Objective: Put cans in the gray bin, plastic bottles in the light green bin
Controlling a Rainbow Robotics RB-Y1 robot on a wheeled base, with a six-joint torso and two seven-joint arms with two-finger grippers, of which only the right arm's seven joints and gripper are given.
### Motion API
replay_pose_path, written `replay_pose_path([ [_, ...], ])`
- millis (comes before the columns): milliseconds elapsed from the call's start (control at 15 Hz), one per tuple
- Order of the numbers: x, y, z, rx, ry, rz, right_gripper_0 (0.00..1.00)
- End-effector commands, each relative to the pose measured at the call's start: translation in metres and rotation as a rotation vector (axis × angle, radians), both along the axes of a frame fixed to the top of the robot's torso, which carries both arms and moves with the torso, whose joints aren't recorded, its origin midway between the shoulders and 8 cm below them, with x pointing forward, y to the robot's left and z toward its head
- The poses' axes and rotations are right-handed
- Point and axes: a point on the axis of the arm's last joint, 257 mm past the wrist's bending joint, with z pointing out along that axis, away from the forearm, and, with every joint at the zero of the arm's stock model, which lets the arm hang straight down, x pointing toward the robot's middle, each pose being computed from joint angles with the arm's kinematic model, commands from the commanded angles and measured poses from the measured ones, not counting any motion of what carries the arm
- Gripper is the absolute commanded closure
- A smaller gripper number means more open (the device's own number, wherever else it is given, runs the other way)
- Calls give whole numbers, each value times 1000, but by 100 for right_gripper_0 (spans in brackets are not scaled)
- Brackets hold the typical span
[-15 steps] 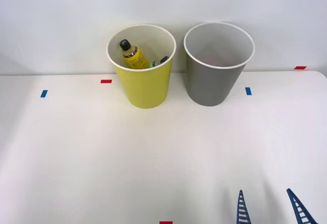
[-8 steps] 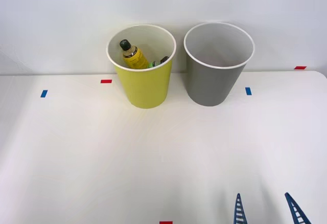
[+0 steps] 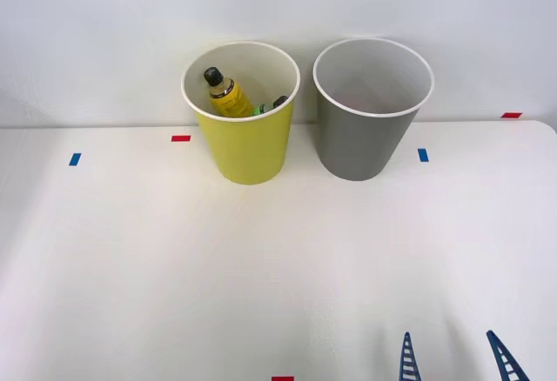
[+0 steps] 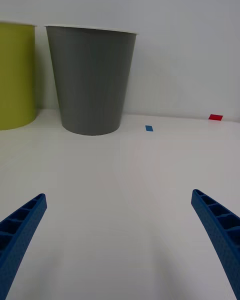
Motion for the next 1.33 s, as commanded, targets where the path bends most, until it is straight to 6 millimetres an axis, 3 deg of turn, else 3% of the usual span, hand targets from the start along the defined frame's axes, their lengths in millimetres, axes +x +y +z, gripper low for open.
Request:
replay_pose_path([
  [67, 0, 0, 0, -1, 1, 0, 0],
  [1333, 0, 0, 0, -1, 1, 0, 0],
])
